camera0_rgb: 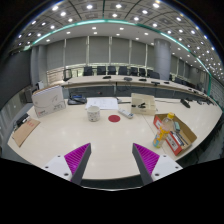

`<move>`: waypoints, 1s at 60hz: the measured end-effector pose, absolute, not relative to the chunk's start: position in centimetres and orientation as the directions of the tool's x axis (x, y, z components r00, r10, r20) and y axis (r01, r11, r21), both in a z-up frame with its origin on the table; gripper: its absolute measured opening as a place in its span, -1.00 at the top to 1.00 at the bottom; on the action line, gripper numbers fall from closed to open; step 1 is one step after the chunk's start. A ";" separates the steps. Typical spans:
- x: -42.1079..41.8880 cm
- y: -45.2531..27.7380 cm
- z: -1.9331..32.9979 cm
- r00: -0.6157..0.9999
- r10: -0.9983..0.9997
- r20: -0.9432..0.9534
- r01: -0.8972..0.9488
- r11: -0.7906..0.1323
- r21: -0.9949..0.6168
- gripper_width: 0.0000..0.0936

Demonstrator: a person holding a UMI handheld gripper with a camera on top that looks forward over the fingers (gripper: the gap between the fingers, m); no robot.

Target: Pour water

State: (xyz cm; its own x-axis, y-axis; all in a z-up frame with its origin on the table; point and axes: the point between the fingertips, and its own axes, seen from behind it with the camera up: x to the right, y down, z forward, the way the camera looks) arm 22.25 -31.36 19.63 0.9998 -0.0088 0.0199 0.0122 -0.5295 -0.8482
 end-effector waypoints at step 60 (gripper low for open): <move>49.9 -11.5 5.0 0.997 -0.073 0.025 -0.004 -0.377 -0.926 -0.01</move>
